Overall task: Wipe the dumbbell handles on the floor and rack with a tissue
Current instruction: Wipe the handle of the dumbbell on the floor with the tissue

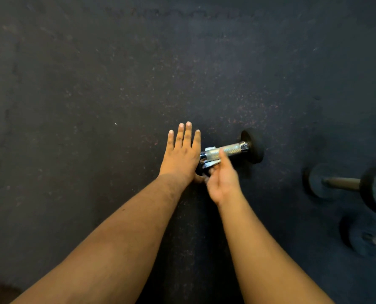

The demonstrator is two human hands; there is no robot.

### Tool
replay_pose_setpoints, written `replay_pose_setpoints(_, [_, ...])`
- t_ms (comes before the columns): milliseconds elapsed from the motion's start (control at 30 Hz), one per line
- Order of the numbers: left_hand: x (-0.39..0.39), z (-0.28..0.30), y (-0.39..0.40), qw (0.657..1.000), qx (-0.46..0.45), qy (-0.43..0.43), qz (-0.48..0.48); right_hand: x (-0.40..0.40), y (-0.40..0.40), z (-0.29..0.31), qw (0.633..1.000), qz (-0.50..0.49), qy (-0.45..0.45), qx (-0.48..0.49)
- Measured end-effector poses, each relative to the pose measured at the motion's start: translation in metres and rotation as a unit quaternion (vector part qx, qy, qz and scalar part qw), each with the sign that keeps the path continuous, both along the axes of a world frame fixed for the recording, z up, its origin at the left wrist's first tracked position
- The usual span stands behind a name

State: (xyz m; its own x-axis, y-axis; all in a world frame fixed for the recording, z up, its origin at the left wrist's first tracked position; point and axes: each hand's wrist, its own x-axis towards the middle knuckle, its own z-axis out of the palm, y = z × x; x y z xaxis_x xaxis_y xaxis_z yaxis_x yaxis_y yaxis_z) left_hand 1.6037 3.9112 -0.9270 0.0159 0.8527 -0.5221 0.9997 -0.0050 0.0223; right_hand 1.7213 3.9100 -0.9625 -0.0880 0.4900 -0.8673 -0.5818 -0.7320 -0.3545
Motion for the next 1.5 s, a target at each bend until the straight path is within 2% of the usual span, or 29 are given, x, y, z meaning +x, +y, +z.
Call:
replay_pose_setpoints(100, [0.000,-0.002,-0.001,1.000,-0.001,0.002,0.002,0.009,0.019,0.002,0.995,-0.099,-0.014,0.013])
replay_pose_setpoints(133, [0.000,-0.002,-0.001,1.000,-0.002,-0.001,0.002,0.006,0.017,0.001,0.995,-0.092,-0.028,0.018])
replay_pose_setpoints(267, [0.000,-0.003,-0.001,1.000,0.000,-0.011,0.004,-0.010,-0.011,0.006,0.995,0.048,-0.083,0.019])
replay_pose_setpoints(367, [0.001,-0.005,-0.002,1.000,-0.002,-0.013,0.008,-0.007,-0.012,0.013,0.987,0.027,-0.155,0.015])
replay_pose_setpoints(433, [0.000,-0.005,-0.001,1.000,-0.005,-0.016,0.010,-0.003,-0.011,0.018,0.960,0.020,-0.273,0.065])
replay_pose_setpoints(467, [-0.001,-0.006,-0.001,1.000,-0.006,-0.018,0.011,0.000,-0.012,0.022,0.922,0.051,-0.366,0.111])
replay_pose_setpoints(500, [-0.001,-0.006,-0.001,1.000,-0.007,-0.021,0.012,0.005,-0.014,0.025,0.865,0.101,-0.465,0.160])
replay_pose_setpoints(533, [-0.001,-0.007,-0.001,1.000,-0.008,-0.022,0.013,0.013,-0.014,0.028,0.795,0.158,-0.546,0.212])
replay_pose_setpoints(600, [-0.001,-0.008,-0.003,1.000,-0.007,-0.026,0.016,0.033,-0.007,0.020,0.652,0.294,-0.623,0.318])
replay_pose_setpoints(700, [-0.001,-0.008,-0.002,0.999,-0.012,-0.042,0.024,0.048,-0.001,0.000,0.426,0.517,-0.653,0.354])
replay_pose_setpoints(733, [-0.002,-0.008,-0.002,0.999,-0.010,-0.046,0.024,0.044,-0.004,-0.002,0.379,0.558,-0.639,0.371])
replay_pose_setpoints(867, [-0.004,-0.006,-0.001,0.998,-0.014,-0.059,0.026,0.041,-0.011,-0.009,0.249,0.623,-0.565,0.481])
replay_pose_setpoints(900, [-0.003,-0.006,-0.002,0.998,-0.014,-0.057,0.026,0.050,-0.006,-0.008,0.235,0.612,-0.580,0.484])
replay_pose_setpoints(933, [-0.002,-0.006,-0.002,0.998,-0.014,-0.053,0.024,0.059,0.000,-0.008,0.245,0.596,-0.608,0.465])
replay_pose_setpoints(1000, [-0.003,-0.008,-0.001,0.999,-0.012,-0.049,0.019,0.067,0.008,-0.005,0.287,0.574,-0.660,0.391])
replay_pose_setpoints(1067, [-0.004,-0.009,-0.002,0.999,-0.009,-0.050,0.016,0.052,0.002,-0.004,0.302,0.575,-0.660,0.377])
replay_pose_setpoints(1100, [-0.004,-0.008,-0.002,0.999,-0.009,-0.051,0.017,0.042,0.000,-0.004,0.291,0.590,-0.640,0.397])
replay_pose_setpoints(1167, [-0.004,-0.007,-0.001,0.998,-0.015,-0.056,0.022,0.034,0.003,-0.003,0.244,0.625,-0.595,0.443])
replay_pose_setpoints(1200, [-0.004,-0.007,0.000,0.998,-0.018,-0.058,0.024,0.036,0.010,0.000,0.230,0.633,-0.588,0.447])
replay_pose_setpoints(1233, [-0.004,-0.007,0.001,0.998,-0.019,-0.058,0.026,0.041,0.017,0.003,0.234,0.631,-0.598,0.434])
replay_pose_setpoints(1333, [-0.004,-0.007,0.000,0.998,-0.018,-0.057,0.023,0.055,0.018,0.003,0.293,0.587,-0.659,0.367])
replay_pose_setpoints(1400, [-0.004,-0.008,-0.002,0.998,-0.014,-0.059,0.023,0.047,-0.001,0.000,0.324,0.576,-0.642,0.387])
replay_pose_setpoints(1433, [-0.004,-0.006,-0.001,0.998,-0.014,-0.061,0.025,0.043,-0.010,-0.003,0.319,0.586,-0.618,0.416])
replay_pose_setpoints(1500, [-0.005,-0.004,0.000,0.998,-0.017,-0.062,0.026,0.043,-0.021,-0.006,0.282,0.615,-0.577,0.458])
